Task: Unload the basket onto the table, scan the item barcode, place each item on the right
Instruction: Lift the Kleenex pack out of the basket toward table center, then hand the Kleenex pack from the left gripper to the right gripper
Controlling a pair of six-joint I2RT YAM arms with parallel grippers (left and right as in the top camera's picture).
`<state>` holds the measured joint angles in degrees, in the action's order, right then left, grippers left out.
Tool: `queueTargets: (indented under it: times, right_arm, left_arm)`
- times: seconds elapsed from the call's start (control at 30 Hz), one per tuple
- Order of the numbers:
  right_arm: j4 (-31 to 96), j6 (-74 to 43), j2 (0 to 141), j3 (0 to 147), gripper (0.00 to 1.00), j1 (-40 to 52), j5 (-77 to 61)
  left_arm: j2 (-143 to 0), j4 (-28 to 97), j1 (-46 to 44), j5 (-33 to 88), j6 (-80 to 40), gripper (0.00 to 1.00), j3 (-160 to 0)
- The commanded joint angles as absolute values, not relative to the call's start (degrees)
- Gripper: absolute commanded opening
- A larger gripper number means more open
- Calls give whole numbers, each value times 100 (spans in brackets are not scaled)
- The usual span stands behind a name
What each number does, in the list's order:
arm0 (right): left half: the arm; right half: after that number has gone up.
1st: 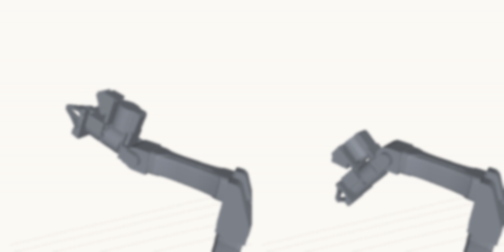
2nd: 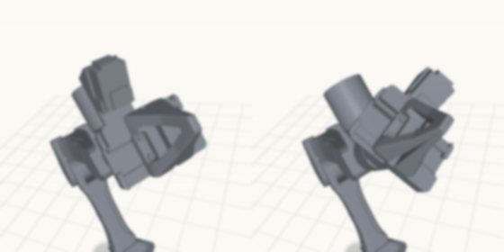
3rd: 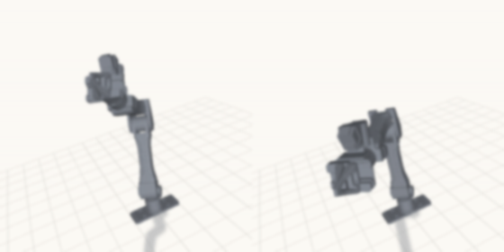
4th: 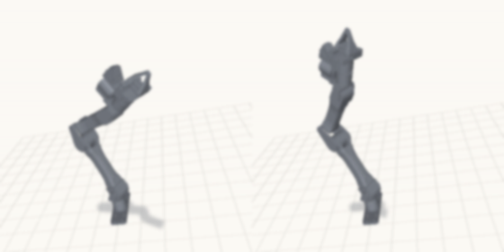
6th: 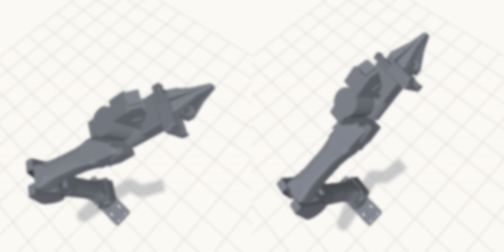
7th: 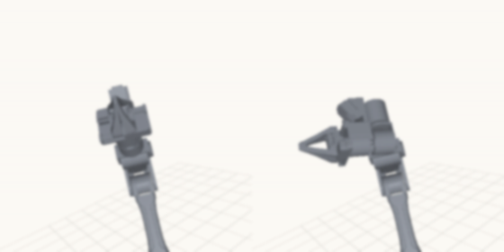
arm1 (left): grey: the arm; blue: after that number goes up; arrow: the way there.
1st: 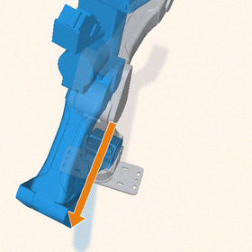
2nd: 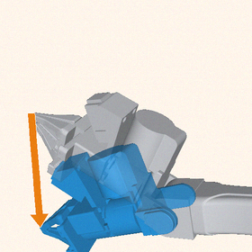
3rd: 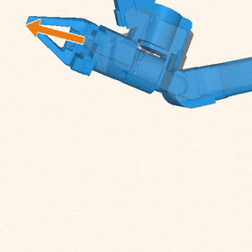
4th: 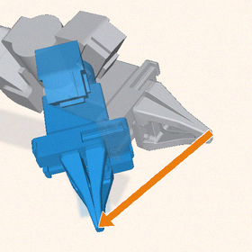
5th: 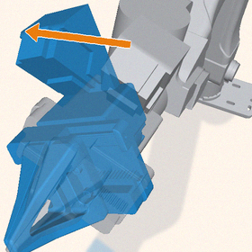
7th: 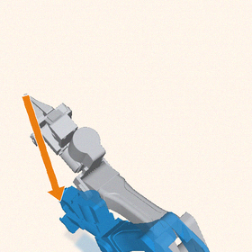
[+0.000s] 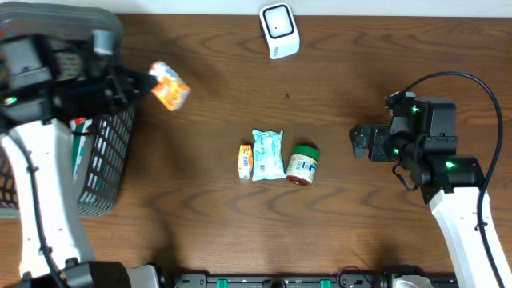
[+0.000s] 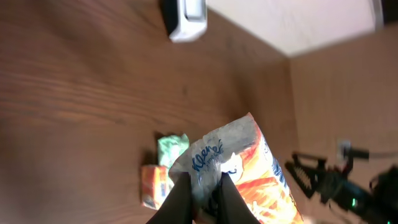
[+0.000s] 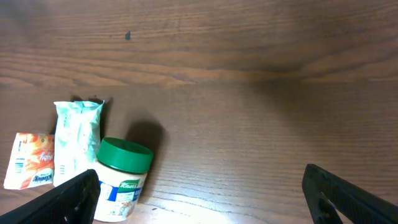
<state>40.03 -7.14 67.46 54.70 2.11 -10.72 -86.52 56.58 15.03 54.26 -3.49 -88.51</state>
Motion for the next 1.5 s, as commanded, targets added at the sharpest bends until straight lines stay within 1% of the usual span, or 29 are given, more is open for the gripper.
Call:
queueTargets:
  times: [0.0, 0.17, 0.3, 0.4, 0.5, 0.57, 0.67, 0.7, 0.73, 0.8, 0.83, 0.93, 1.1, 1.3, 1.47]
  right_arm:
    - [4010, -679, 6764, 5570, 99, 224, -1103]
    - [3579, -679, 6764, 5570, 99, 224, -1083]
    - [3350, -705, 6764, 5570, 99, 224, -1149]
    - [3151, -1022, 6764, 5570, 99, 224, -1155]
    - [3105, -1503, 6720, 5588, 99, 224, -1695]
    - [2921, -1555, 6685, 5588, 98, 231, -2788]
    - [2488, -1612, 6687, 5588, 74, 235, -4493]
    - [2259, -1981, 6687, 5588, 71, 235, -5116]
    - [2117, -2163, 6687, 5588, 69, 237, -5459]
    - [1881, -2390, 6687, 5588, 64, 294, -5916]
    - [1831, -2517, 6687, 5590, 65, 357, -6005]
    - [1737, -2751, 6687, 5590, 65, 668, -6095]
    - [1396, -2978, 6687, 5590, 65, 1321, -5986]
    - [1258, -3020, 6687, 5590, 64, 1914, -5162]
    - [1262, -2991, 6687, 5590, 59, 2220, -4663]
  left_arm:
    - [-8777, 5647, 1026, 5634, 47, 7, -8840]
    - [-8897, 5561, 454, 5634, 47, 8, -8840]
    - [-8912, 5522, 183, 5636, 40, 7, -8840]
    - [-8912, 5524, 36, 5636, 40, 7, -8840]
    - [-8912, 5522, -119, 5636, 40, 8, -8840]
    - [-8912, 5522, -237, 5634, 40, 7, -8840]
    - [-8912, 5498, -429, 5631, 43, 7, -8840]
    - [-8912, 5465, -552, 5629, 40, 8, -8840]
    - [-8912, 5430, -624, 5623, 40, 8, -8840]
    - [-8912, 5374, -777, 5586, 40, 7, -8840]
    - [-8912, 5356, -838, 5586, 40, 8, -8840]
    - [-8912, 5325, -1059, 5553, 40, 7, -8840]
    - [-8912, 5328, -1452, 5026, 19, 7, -8840]
    - [-8912, 5323, -1787, 5026, 21, 7, -8840]
    - [-8912, 5328, -1883, 5028, 19, 7, -8840]
